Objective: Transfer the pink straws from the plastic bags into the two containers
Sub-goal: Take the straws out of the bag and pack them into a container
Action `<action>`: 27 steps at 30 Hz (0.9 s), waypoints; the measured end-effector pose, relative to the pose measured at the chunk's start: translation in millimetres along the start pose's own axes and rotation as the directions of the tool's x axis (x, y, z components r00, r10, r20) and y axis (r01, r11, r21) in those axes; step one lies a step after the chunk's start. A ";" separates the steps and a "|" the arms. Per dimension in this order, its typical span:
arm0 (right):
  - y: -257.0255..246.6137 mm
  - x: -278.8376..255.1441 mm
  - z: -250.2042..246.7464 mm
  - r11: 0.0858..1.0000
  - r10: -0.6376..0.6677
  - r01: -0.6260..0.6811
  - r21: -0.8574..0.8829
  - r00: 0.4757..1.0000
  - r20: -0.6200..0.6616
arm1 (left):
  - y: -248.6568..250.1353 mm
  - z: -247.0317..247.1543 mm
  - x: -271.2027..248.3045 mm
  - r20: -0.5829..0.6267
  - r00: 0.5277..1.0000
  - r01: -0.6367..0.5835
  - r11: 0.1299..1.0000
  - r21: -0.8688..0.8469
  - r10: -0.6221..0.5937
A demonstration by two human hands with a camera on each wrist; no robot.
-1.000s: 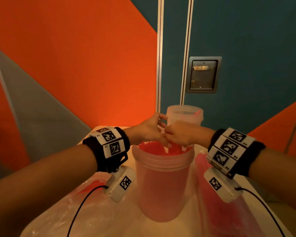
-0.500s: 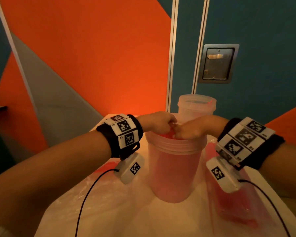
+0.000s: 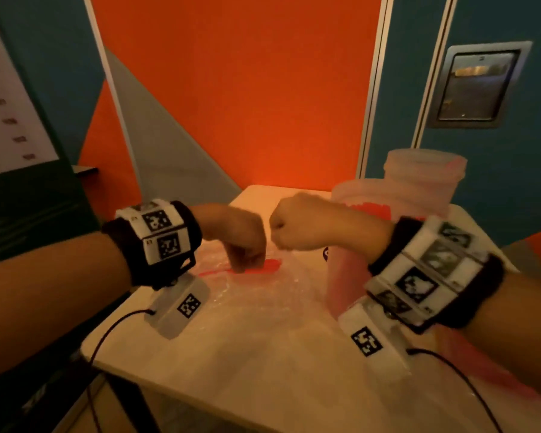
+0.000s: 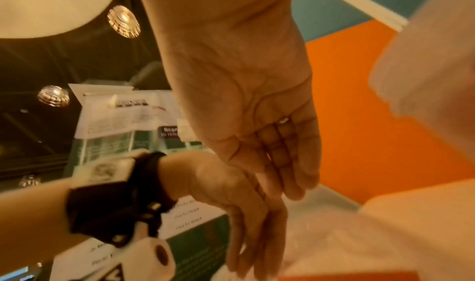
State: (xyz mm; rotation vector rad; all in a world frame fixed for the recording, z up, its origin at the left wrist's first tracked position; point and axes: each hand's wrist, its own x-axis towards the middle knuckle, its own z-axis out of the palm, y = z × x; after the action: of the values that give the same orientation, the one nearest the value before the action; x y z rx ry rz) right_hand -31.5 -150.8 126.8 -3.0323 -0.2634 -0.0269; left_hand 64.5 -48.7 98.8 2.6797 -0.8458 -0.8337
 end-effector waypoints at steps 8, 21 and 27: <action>-16.0 70.0 95.6 0.992 0.043 -0.073 0.100 0.961 0.275 | -68.6 63.7 25.2 -0.213 0.973 -0.013 0.947 0.320 0.086; 30.0 104.7 123.5 0.941 0.327 -0.339 0.008 0.913 0.243 | -77.3 54.1 93.9 -0.323 0.934 -0.056 0.953 0.298 0.156; 44.6 102.9 133.1 0.943 0.327 -0.294 -0.158 0.908 0.262 | -70.6 59.8 108.6 -0.087 0.996 0.005 0.915 0.404 0.032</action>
State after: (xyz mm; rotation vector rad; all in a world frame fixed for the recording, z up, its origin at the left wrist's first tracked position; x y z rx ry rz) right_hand 78.7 -163.7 -7.2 -3.1453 0.2156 0.4375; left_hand 136.1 -56.2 -24.4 3.0302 -1.1194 -0.5754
